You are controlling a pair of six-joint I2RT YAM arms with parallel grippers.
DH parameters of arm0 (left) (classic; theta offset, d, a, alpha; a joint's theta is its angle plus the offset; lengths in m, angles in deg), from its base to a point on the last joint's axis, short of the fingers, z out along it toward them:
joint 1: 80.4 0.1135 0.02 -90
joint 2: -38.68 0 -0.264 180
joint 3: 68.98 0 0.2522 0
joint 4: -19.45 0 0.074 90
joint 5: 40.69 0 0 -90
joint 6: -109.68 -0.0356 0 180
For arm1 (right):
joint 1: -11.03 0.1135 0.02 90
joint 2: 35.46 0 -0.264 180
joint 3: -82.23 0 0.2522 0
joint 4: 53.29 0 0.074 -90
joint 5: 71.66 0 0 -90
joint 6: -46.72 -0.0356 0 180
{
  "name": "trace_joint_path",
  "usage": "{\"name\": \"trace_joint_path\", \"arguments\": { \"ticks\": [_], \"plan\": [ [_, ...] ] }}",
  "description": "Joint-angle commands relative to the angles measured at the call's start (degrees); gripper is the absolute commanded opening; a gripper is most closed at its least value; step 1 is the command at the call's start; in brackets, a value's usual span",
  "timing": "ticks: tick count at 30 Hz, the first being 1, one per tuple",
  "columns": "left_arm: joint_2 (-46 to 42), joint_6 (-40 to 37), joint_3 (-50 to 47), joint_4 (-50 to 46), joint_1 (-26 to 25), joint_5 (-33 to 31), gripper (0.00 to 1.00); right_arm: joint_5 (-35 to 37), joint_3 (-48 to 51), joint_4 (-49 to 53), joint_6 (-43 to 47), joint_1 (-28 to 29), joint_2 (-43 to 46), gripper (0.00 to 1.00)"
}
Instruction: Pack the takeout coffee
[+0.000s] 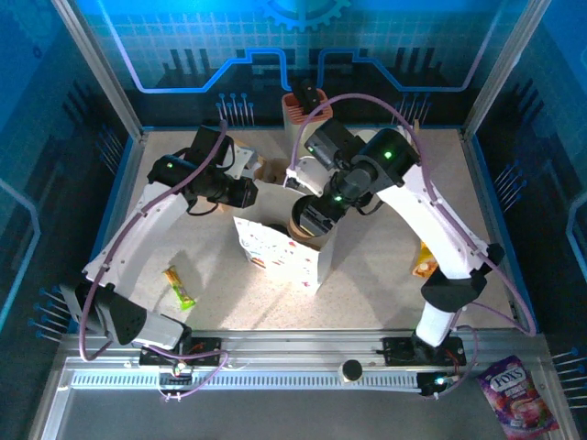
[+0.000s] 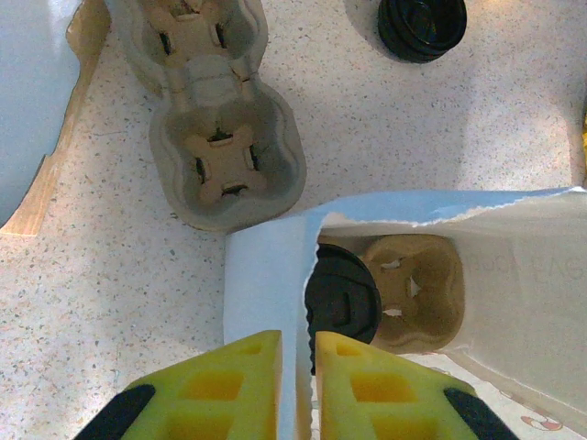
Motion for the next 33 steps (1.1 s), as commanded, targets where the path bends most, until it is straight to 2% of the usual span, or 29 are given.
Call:
{"name": "trace_joint_path", "arguments": {
  "ticks": [1,13,33],
  "plan": [
    [0.07,-0.86,0.04,-1.60,-0.14,-0.81,0.19,0.41,-1.48,2.42,2.88,1.01,-1.23,0.54],
    [-0.21,-0.80,-0.49,-2.46,-0.14,-0.99,0.19,2.09,-1.64,2.63,6.70,1.17,-5.08,0.54],
    [-0.37,-0.59,-1.20,-1.12,-0.09,-0.30,0.04,3.88,0.93,2.43,6.48,1.50,-6.85,0.52]
  ]
}}
